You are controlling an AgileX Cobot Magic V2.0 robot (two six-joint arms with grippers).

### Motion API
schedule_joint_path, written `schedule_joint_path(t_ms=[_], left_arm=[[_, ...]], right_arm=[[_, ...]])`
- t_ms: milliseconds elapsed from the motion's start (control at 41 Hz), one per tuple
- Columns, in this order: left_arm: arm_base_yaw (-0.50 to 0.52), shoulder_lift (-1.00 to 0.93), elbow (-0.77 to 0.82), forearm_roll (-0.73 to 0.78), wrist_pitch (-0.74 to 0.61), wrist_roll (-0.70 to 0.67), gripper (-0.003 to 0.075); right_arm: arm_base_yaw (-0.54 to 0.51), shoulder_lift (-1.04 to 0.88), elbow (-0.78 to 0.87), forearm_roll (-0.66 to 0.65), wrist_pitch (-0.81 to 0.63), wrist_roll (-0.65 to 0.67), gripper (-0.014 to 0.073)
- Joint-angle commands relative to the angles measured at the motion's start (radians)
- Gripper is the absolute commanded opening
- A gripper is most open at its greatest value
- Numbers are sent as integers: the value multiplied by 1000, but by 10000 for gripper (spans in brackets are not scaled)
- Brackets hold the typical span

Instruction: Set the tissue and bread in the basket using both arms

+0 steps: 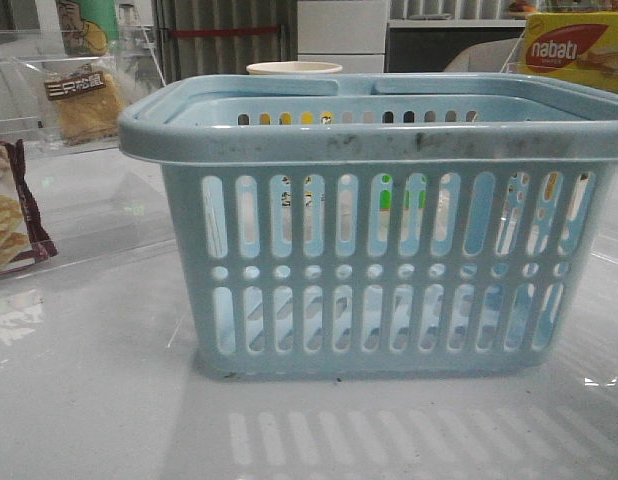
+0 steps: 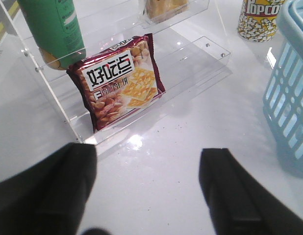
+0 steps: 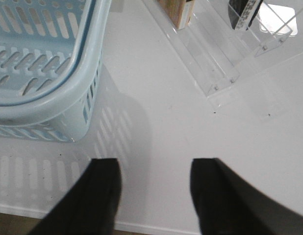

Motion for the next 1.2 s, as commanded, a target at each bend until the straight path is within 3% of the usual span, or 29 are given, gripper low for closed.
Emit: schedule_joint_path(t_ms=[0,244,463,683,1171], left_arm=[[1,10,-30,-11,-86,-8,620],[-9,10,-41,-47,-111,60,614],[-178,10,-45,-100,-128,109,614],[-306,10,-45,-106,-128,109,614],[-329,10,-45,-106,-128,109,614]], right_arm=[[-3,22,-35,-1,-61,-2,601],[-47,113,-56,-17,-100,26,600],[-169,282,-191,-17,-101,26,600],[-195,490,-360,-16,-117,26,589],[-195,953,-748,-53,-123,-23,589]])
